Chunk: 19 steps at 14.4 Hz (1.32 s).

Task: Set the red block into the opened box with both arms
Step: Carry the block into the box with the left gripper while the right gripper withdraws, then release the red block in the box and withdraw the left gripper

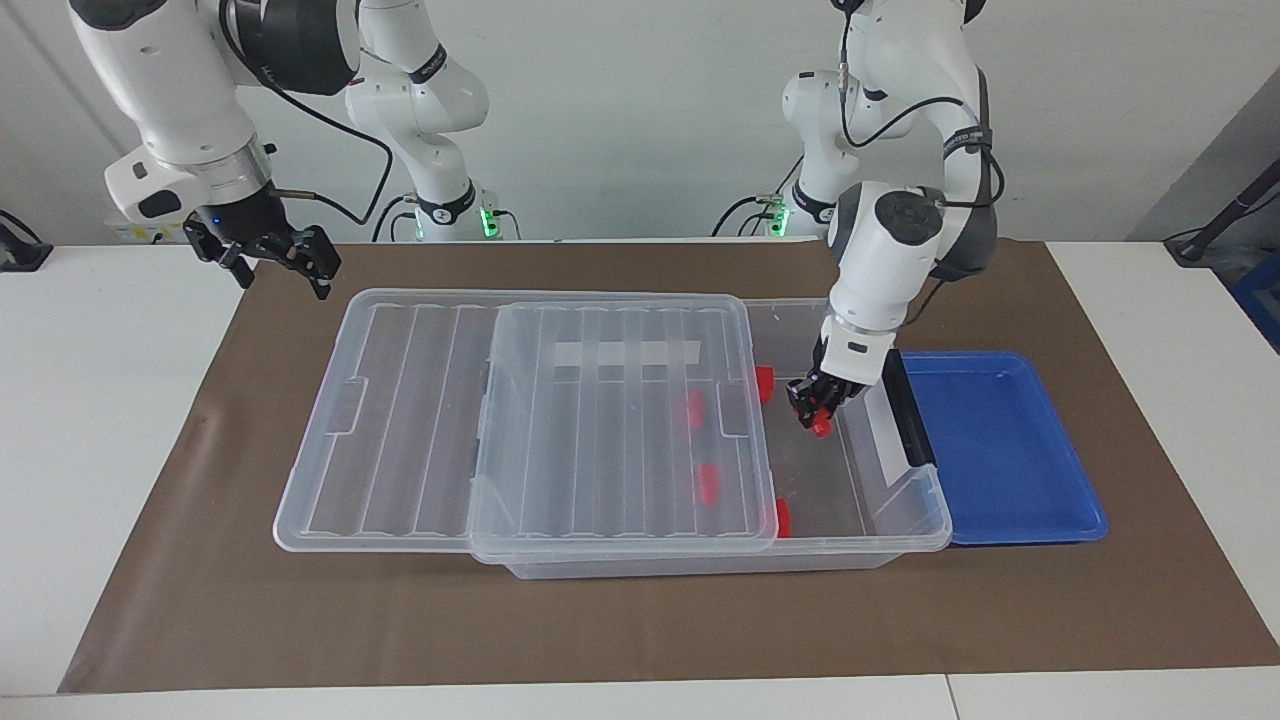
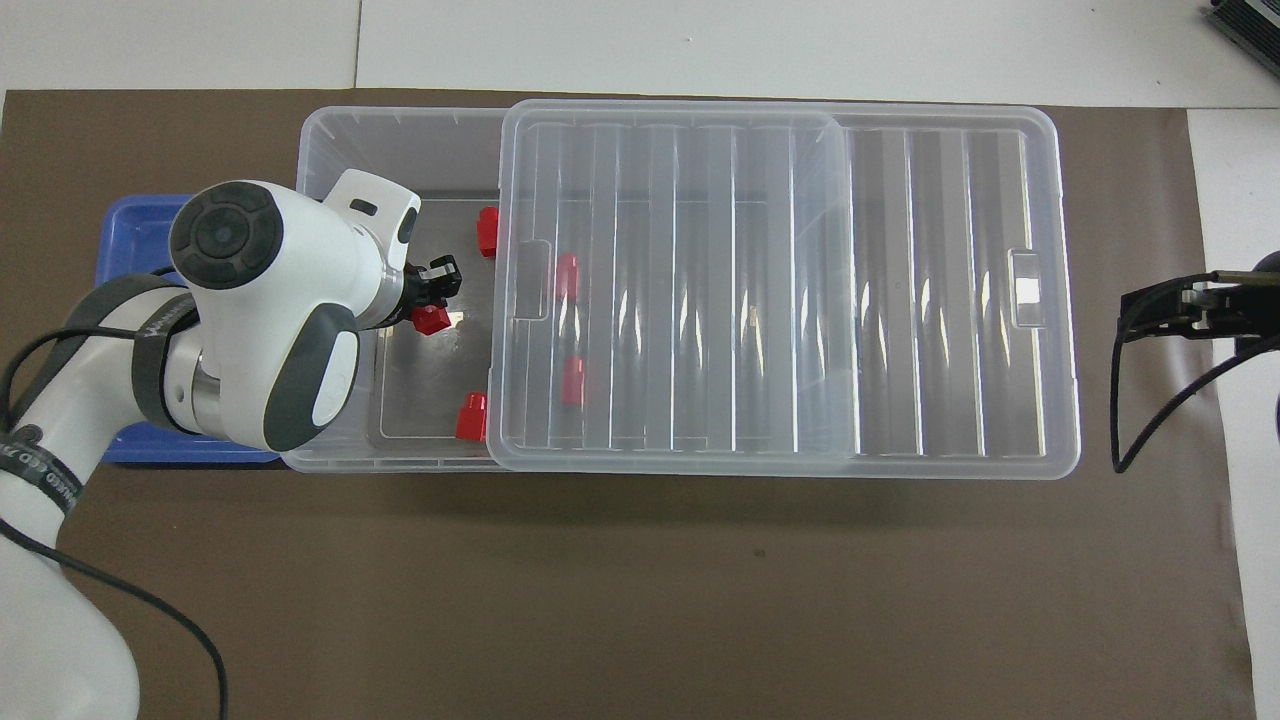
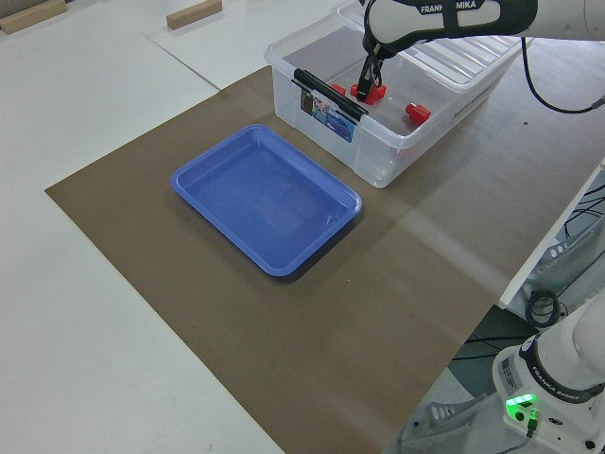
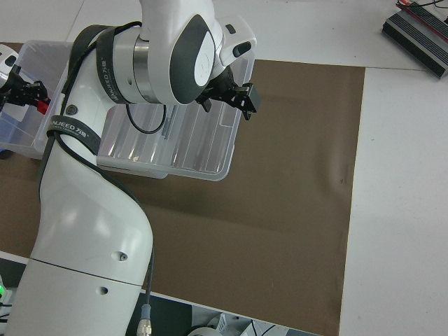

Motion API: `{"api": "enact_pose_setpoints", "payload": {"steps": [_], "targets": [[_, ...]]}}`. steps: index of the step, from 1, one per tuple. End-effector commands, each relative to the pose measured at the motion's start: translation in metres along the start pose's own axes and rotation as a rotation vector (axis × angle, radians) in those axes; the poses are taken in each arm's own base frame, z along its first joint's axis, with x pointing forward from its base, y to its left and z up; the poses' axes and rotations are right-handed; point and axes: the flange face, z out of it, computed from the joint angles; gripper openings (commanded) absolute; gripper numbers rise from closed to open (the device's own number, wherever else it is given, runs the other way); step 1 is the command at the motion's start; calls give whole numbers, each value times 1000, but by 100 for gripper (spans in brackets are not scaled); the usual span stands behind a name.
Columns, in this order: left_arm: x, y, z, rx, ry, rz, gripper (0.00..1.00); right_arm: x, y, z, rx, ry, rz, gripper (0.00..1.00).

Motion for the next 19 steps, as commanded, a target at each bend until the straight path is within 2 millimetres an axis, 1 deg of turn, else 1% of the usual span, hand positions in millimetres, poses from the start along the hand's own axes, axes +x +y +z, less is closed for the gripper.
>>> {"api": "enact_pose_setpoints", "payload": {"steps": [1,3,5,6,7,8,9,10,11,12,14,15,17,19], "targets": [[-2,6,37,28,19,42,4,-4,4,1,22,1,1,100],[-1,-3,50,20,30,52,4,-4,1,0,60,-3,4,100],[-8,-12,71,11,41,66,4,-5,0,-5,74,-10,0,100],[-10,-15,77,9,45,67,5,-4,0,-5,73,-12,0,100],[-11,-15,78,8,45,65,6,-5,-1,-5,73,-12,-3,100],[-11,-15,78,11,42,65,13,-5,-2,-5,75,-14,-4,100],[-11,-15,78,11,42,65,24,-6,-4,-6,88,-20,-4,100],[-11,-16,78,14,40,64,64,-6,-4,-6,103,-24,0,100],[-10,-16,77,14,40,62,100,-6,-4,-6,103,-24,-2,100],[-9,-14,75,19,32,62,100,-6,-4,-6,101,-23,-2,100],[-5,-11,62,40,10,60,100,-6,-3,-6,102,-22,0,100],[0,-10,48,52,-3,56,100,-6,-3,-5,102,-23,0,100],[7,-7,6,77,-31,49,100,-6,-3,-6,100,-22,-1,100],[15,-12,-43,98,-49,26,100,-6,-2,-5,101,-20,0,100]]}}
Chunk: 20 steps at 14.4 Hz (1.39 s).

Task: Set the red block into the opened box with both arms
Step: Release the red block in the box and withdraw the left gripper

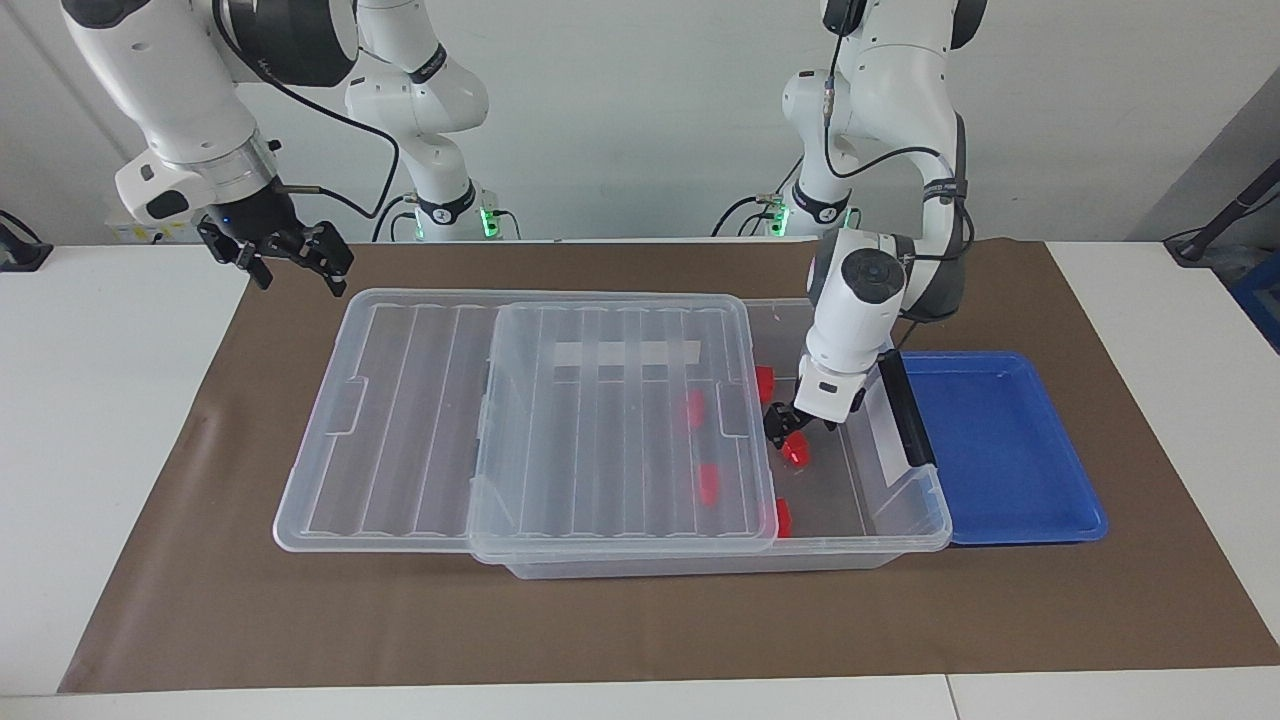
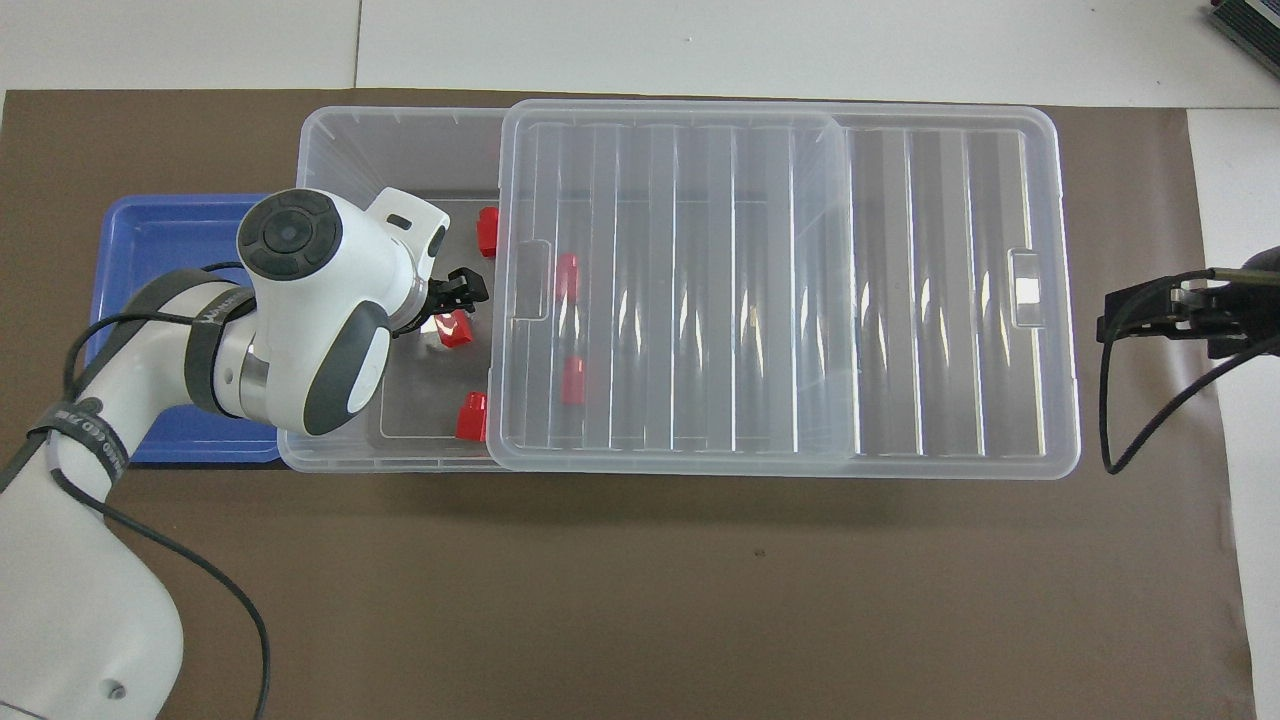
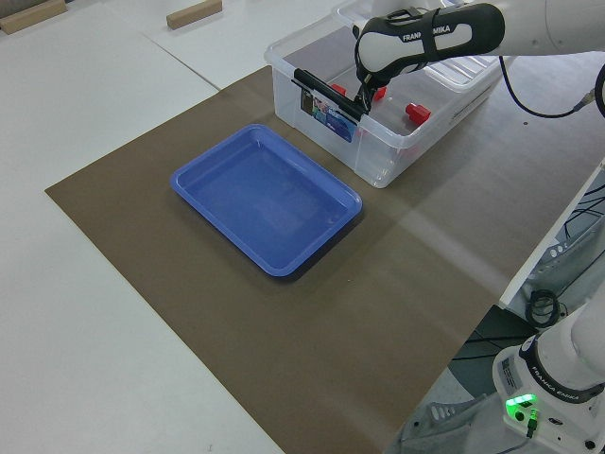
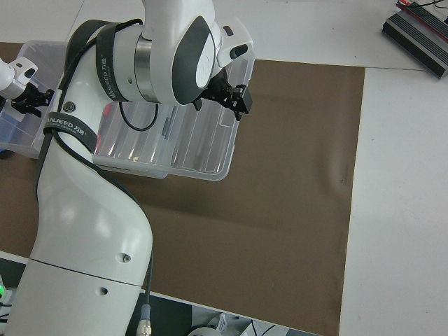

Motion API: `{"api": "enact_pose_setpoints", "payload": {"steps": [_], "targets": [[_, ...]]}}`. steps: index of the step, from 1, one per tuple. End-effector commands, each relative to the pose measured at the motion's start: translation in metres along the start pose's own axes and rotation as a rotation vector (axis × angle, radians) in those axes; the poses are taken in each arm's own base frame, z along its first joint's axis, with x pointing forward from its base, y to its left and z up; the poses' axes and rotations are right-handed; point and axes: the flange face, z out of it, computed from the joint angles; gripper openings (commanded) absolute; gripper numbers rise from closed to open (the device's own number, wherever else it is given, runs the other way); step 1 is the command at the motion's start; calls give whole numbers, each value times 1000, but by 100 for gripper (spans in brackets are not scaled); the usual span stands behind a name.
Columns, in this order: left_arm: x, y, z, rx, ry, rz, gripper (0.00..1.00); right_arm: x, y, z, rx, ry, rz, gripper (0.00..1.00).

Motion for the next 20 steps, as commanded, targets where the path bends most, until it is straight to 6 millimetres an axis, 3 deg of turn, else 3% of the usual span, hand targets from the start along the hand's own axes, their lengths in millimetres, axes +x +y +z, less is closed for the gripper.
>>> {"api": "enact_pose_setpoints", "payload": {"steps": [1,5,6,7,8,11,13,15,20], "targets": [[3,-17,-72,39,-18,-12,100,-4,5,-4,23,-6,-7,100],[-9,-41,-143,37,-7,-30,100,-4,8,-3,17,0,-46,97],[-11,-52,-161,30,3,-43,100,-3,9,-3,17,3,-53,79],[-16,-63,-180,26,13,-49,100,-2,14,-3,17,8,-60,52],[-18,-78,-195,33,13,-28,100,0,15,-2,18,19,-75,2],[3,-145,-224,45,3,62,100,12,26,8,17,76,-88,0],[15,-179,-232,40,7,82,100,28,40,30,9,112,-162,0],[19,-195,-234,45,-6,85,100,50,57,55,-8,132,-212,0],[10,-194,-239,43,-10,95,100,86,71,113,-15,152,-261,0]]}}
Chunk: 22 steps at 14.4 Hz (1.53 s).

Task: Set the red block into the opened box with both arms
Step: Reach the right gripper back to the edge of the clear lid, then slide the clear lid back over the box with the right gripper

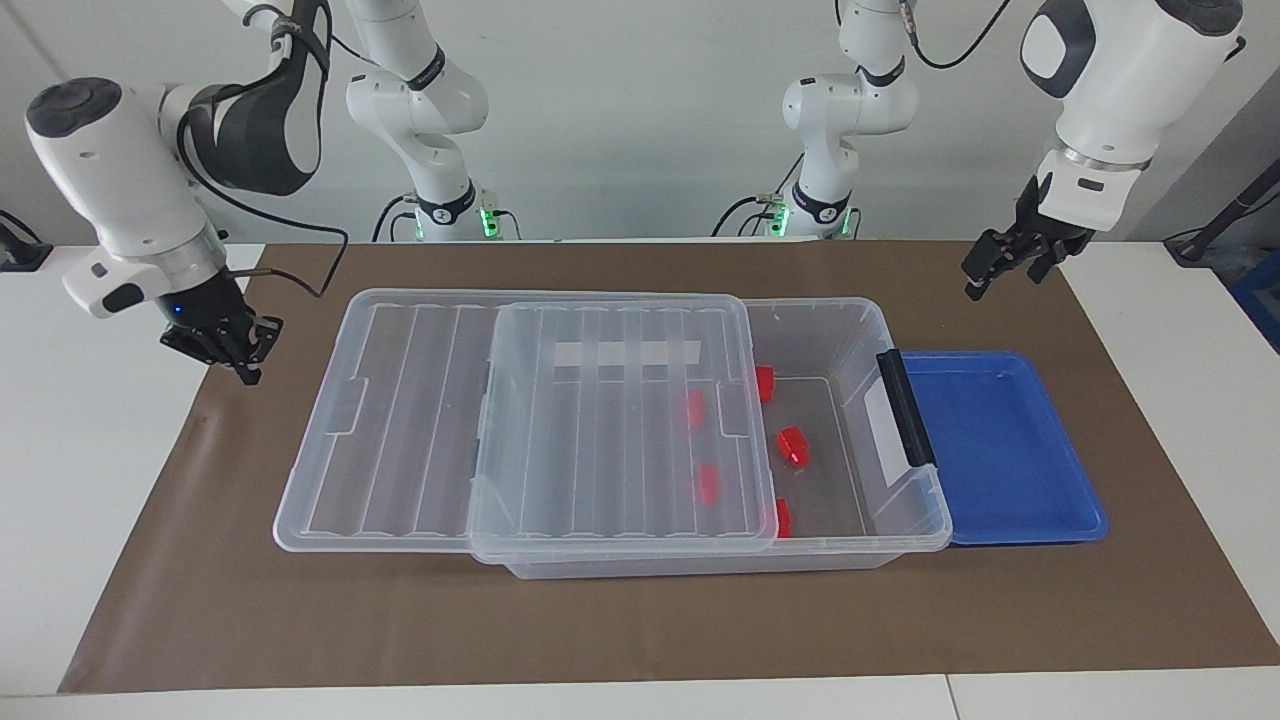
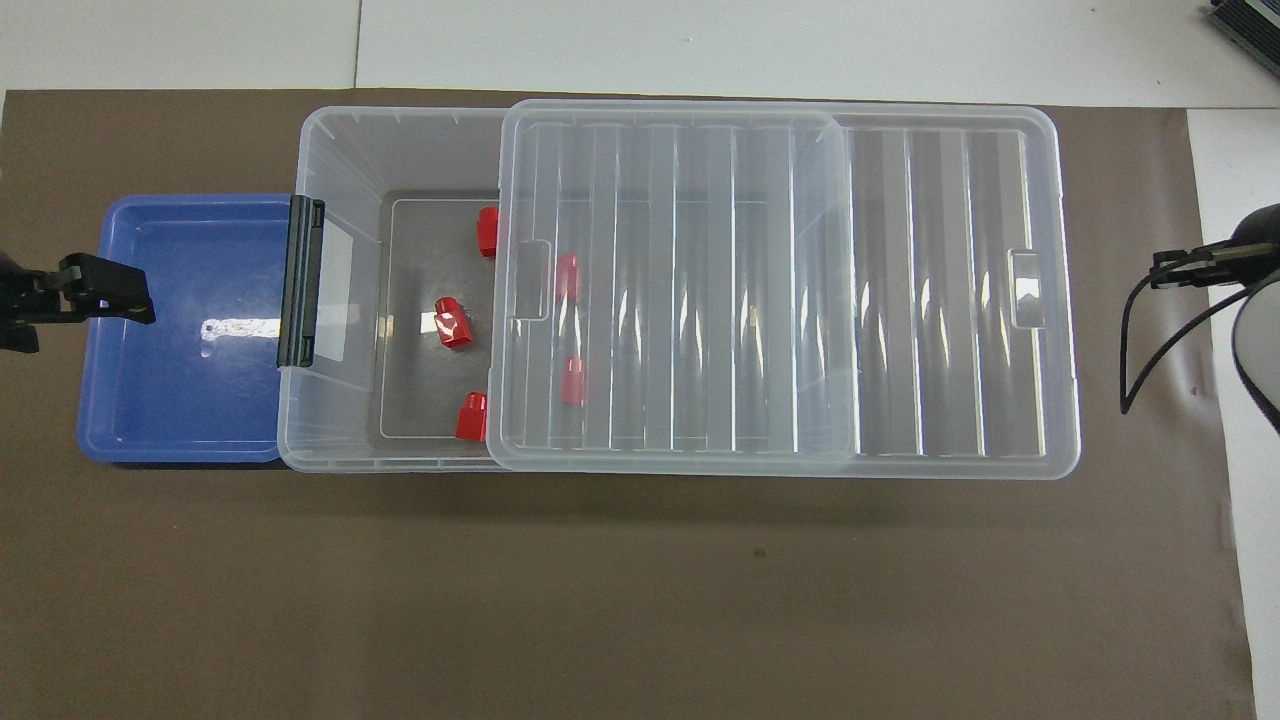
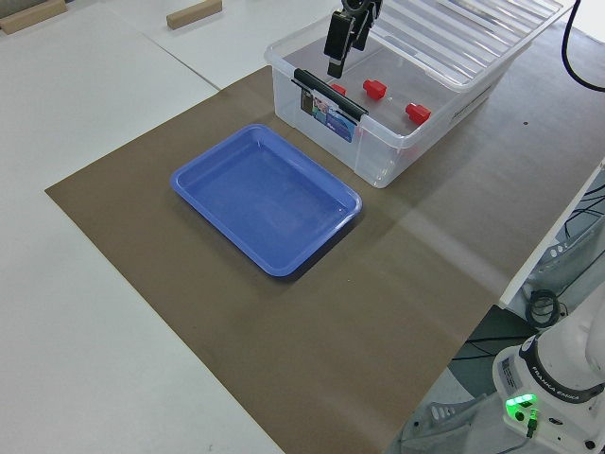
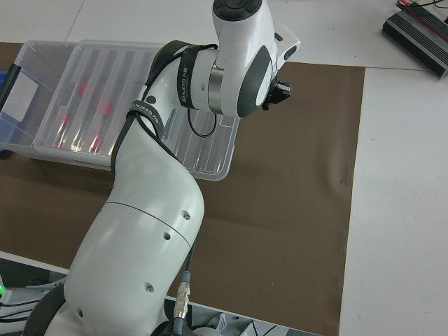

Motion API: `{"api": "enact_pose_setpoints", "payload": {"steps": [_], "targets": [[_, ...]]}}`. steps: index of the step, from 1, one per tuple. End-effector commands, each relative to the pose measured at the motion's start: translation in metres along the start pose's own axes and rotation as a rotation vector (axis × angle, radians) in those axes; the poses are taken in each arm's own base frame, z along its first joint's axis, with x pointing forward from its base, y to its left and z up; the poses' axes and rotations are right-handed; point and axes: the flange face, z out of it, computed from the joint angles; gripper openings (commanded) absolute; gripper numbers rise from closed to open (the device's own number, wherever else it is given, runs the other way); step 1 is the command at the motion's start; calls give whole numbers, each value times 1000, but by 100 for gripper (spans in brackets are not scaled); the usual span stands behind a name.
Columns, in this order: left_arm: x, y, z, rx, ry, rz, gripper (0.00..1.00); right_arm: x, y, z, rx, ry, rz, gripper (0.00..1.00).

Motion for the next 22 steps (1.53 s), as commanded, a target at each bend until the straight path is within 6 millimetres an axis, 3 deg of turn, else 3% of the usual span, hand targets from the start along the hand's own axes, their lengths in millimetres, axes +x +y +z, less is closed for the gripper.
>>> {"api": "enact_pose_setpoints", "payload": {"steps": [1,5,13,22], "targets": [[-5,-1,-8,5,-5,17,100,11,3,27,29,20,-31,0],[-6,-1,-8,6,-8,18,100,23,-21,53,102,28,-16,0],[-6,-2,-8,6,-9,17,100,36,-109,50,168,37,17,0],[-5,-3,-8,5,-3,14,100,33,-197,49,189,9,38,0]]}}
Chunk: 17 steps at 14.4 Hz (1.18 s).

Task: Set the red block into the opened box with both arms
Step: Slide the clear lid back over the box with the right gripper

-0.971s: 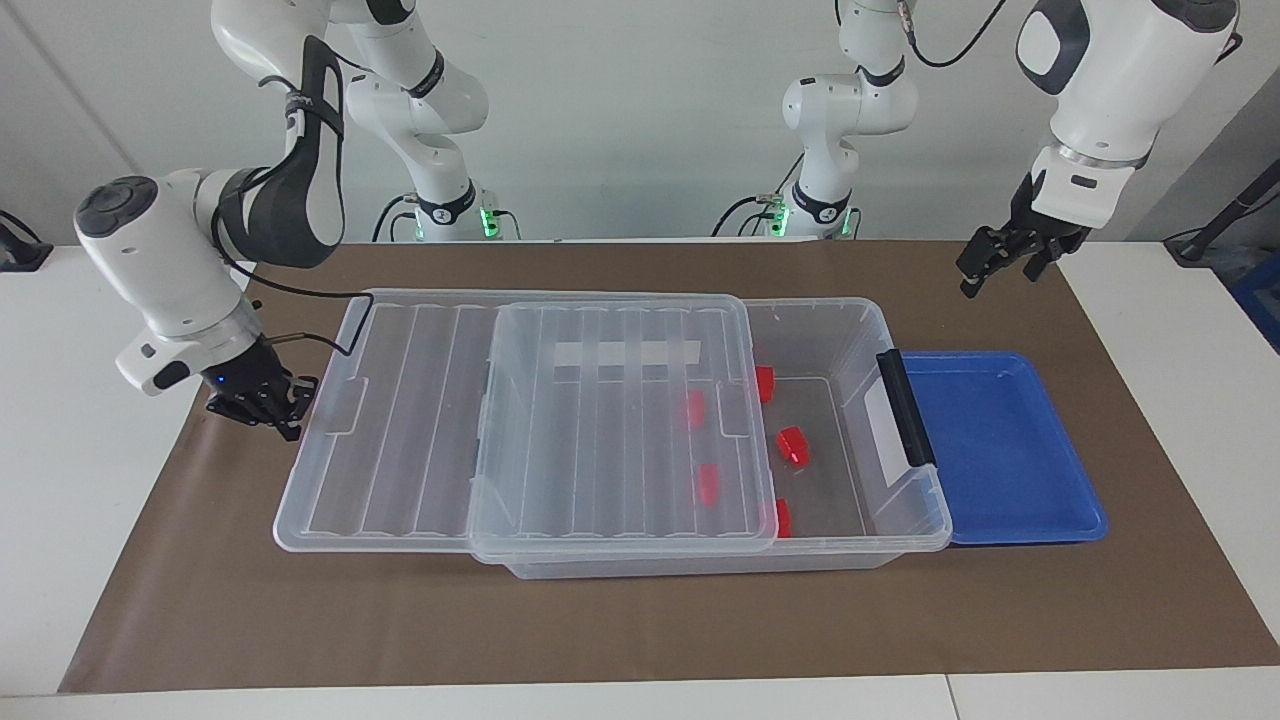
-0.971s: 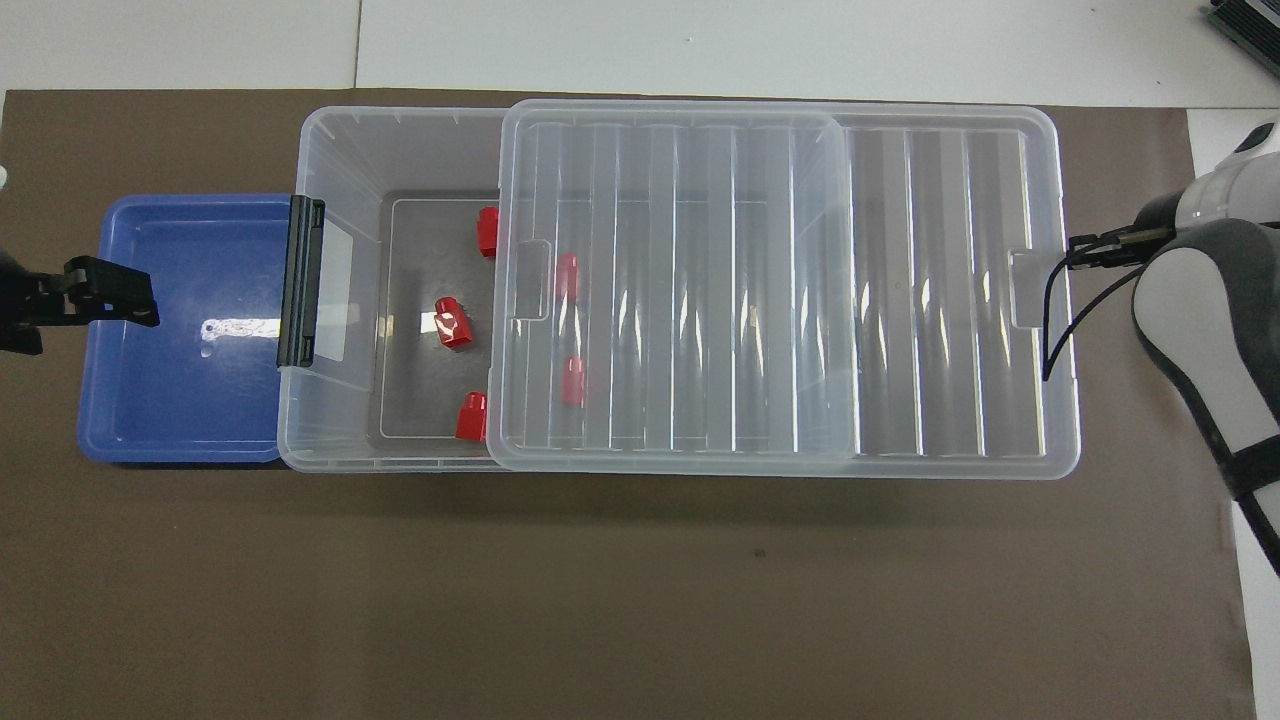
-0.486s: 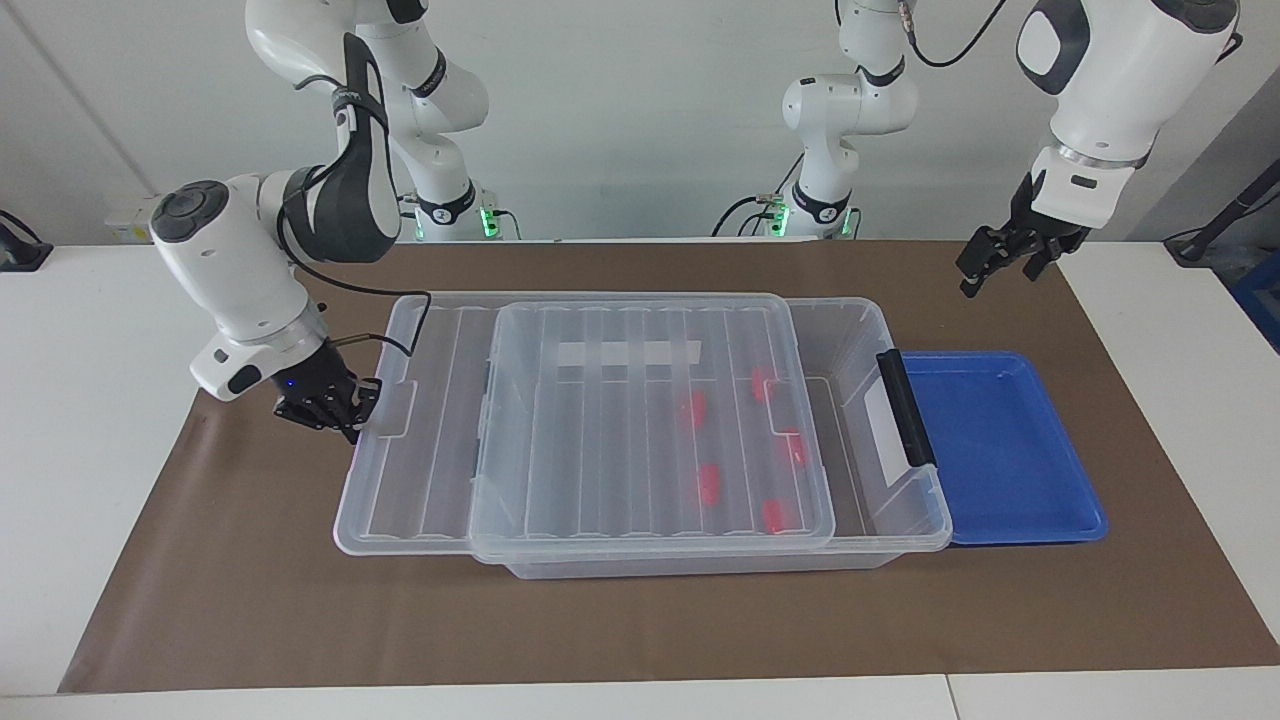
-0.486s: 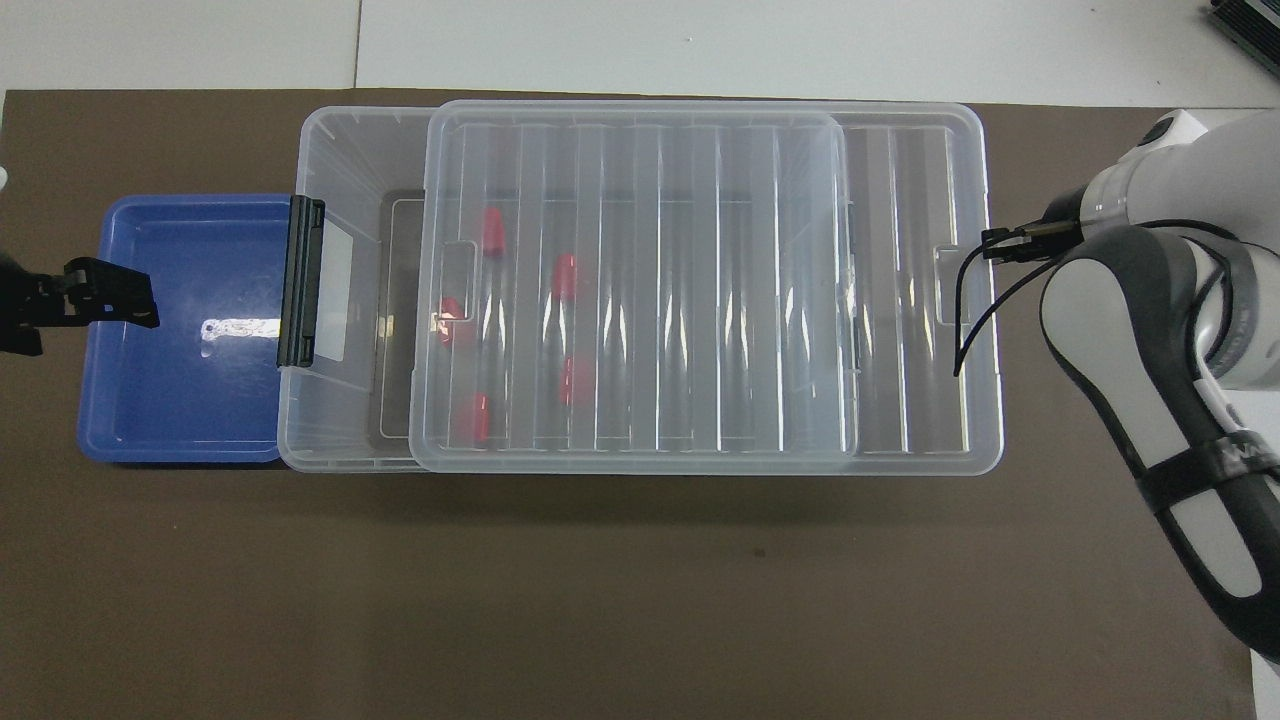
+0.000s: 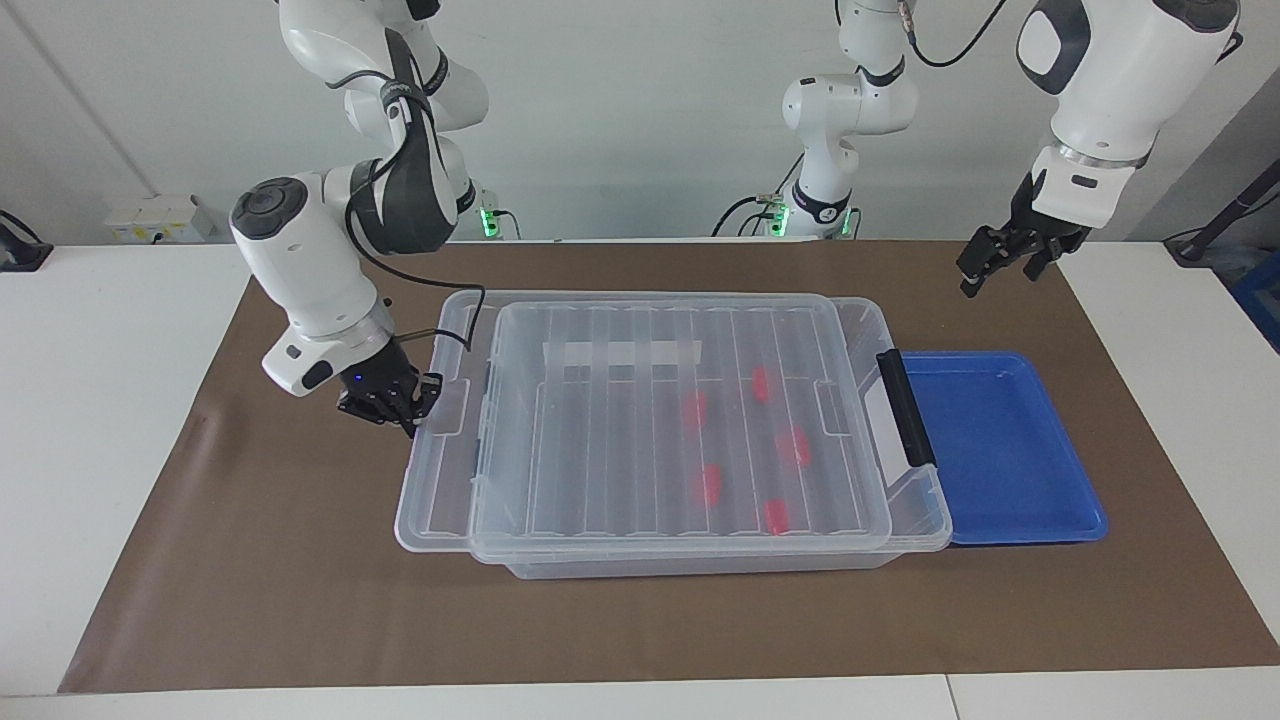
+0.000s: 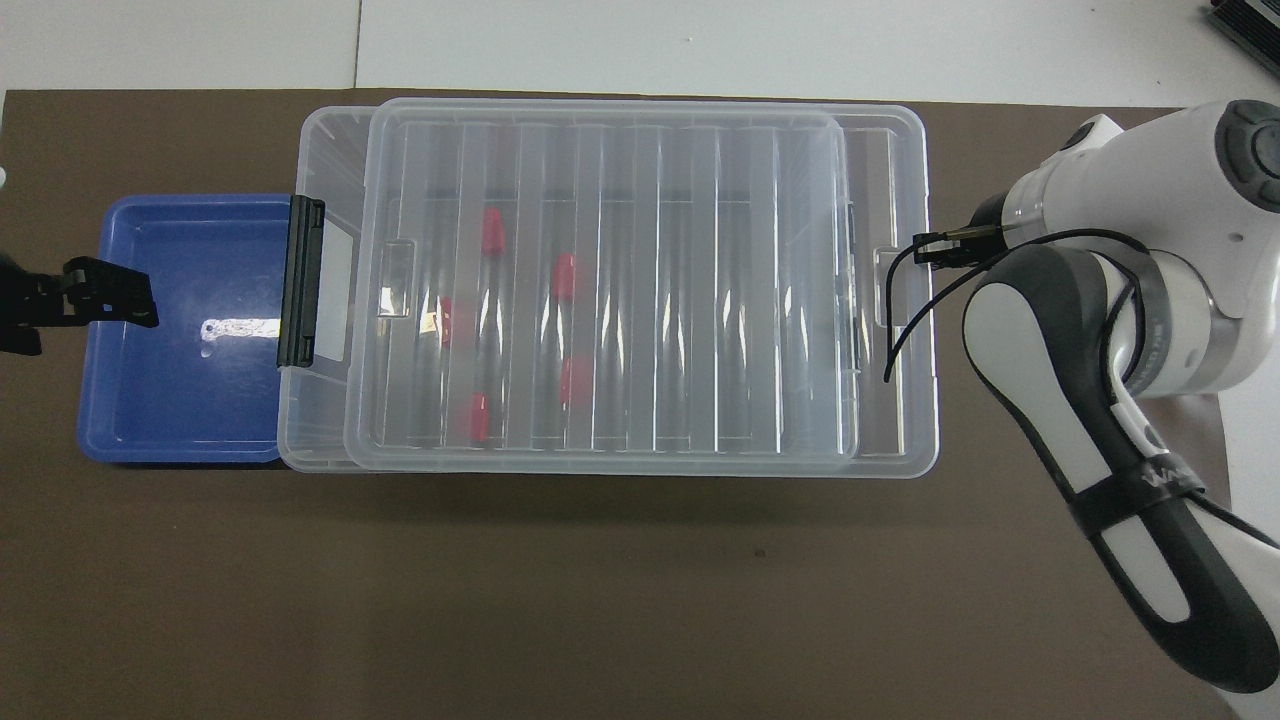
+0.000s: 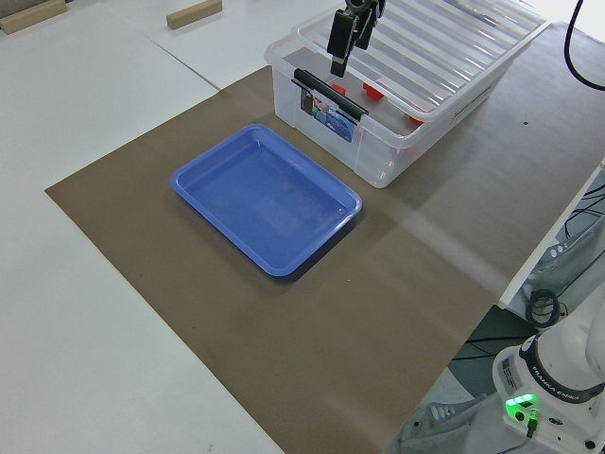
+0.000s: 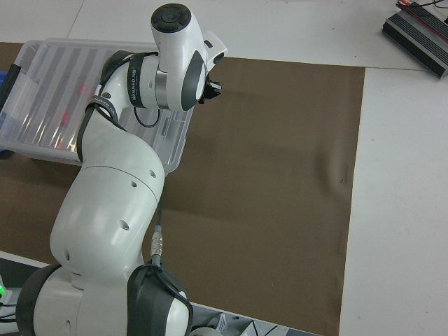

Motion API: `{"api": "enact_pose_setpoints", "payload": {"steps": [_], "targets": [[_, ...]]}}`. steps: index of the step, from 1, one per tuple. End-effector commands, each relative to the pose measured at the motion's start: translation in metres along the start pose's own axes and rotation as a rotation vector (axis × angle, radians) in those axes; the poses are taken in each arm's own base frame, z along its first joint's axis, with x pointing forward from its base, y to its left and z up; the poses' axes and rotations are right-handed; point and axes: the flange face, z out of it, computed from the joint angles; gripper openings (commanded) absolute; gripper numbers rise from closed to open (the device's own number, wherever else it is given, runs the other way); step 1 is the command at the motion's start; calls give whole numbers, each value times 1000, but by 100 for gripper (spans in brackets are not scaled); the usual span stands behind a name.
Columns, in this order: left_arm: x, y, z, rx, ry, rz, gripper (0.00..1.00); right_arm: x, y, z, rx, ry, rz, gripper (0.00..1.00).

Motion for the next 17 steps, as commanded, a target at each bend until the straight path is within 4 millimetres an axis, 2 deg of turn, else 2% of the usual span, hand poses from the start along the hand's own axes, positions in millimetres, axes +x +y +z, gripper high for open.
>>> {"api": "enact_pose_setpoints", "payload": {"steps": [1,4,14,15,16,17], "targets": [[-3,-4,-7,4,2,10,100,-3,-24,6,27,-3,36,0],[-3,-5,-6,5,-3,7,100,-5,-40,7,54,-8,48,0],[-5,1,-6,5,-4,17,100,-7,-41,6,86,-23,69,0],[-5,2,-7,4,-1,19,100,-6,-39,5,83,-26,74,29],[-5,2,-7,4,0,19,100,-5,-31,0,65,-19,82,99],[-4,2,-7,4,0,17,100,-4,-23,-6,42,-8,85,100]]}}
